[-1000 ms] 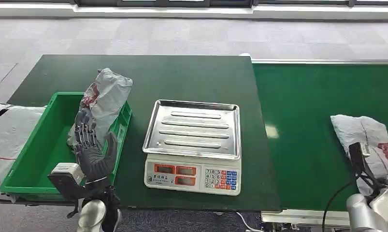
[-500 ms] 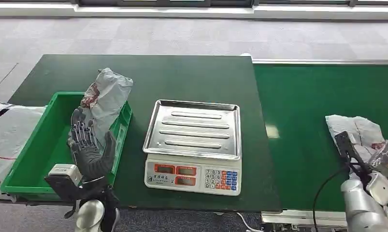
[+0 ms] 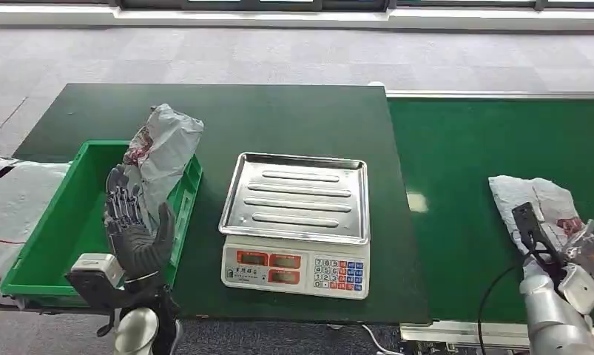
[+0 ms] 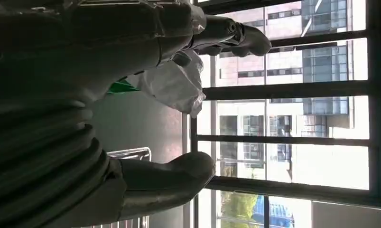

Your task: Moved the parcel from conveyor to table for the left to box.

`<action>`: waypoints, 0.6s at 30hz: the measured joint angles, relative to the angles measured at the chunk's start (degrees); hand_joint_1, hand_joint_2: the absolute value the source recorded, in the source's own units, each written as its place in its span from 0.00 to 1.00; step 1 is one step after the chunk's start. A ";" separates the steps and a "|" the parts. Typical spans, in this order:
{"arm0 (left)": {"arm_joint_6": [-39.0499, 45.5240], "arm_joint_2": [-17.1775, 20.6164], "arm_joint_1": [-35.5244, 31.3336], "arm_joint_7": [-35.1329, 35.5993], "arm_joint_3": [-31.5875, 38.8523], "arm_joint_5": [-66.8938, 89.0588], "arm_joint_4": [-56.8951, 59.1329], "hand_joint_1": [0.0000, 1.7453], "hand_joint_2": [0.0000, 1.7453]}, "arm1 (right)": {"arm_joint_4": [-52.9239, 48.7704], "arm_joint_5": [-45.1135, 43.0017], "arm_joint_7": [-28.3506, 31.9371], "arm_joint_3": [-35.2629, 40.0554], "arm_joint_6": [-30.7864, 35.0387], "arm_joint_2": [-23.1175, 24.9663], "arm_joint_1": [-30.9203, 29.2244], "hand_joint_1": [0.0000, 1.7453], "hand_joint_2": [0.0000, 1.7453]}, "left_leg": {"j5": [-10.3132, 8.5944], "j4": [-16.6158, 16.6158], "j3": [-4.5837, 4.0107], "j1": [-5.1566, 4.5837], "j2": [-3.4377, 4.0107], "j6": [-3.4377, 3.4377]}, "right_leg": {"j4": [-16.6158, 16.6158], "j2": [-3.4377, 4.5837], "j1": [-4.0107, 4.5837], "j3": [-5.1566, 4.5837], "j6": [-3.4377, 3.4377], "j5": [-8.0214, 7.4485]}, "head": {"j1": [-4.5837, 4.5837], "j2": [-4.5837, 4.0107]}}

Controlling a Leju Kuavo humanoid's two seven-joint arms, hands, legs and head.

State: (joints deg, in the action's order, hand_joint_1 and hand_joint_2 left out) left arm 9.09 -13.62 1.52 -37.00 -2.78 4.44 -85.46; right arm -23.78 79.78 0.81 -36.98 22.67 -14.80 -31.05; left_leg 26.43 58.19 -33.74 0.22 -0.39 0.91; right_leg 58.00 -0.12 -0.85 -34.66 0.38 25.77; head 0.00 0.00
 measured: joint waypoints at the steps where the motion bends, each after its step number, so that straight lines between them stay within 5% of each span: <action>1: 0.00 0.00 0.00 0.02 0.00 0.02 0.00 0.00 1.00 | 0.07 -0.20 0.09 0.00 -0.66 0.00 0.00 0.00 1.00 | 0.00 0.00 0.00 0.00 0.00 0.00 | 0.00 0.00 0.00 0.00 0.00 0.00 | 0.00 0.00; 18: -0.33 0.00 0.00 0.66 0.02 0.85 -0.02 0.00 1.00 | 0.72 -1.64 -1.86 0.15 -12.92 0.52 -0.01 0.00 1.00 | 0.00 0.00 0.00 0.00 0.00 0.00 | 0.00 0.00 0.00 0.00 0.00 0.00 | 0.00 0.00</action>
State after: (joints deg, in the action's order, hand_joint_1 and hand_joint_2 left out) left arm 8.76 -13.62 1.52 -36.35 -2.75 5.29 -85.48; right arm -23.06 78.14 -1.05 -36.83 9.75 -14.27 -31.06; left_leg 26.42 58.19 -33.74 0.22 -0.39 0.91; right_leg 58.00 -0.12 -0.85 -34.66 0.38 25.77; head 0.00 0.00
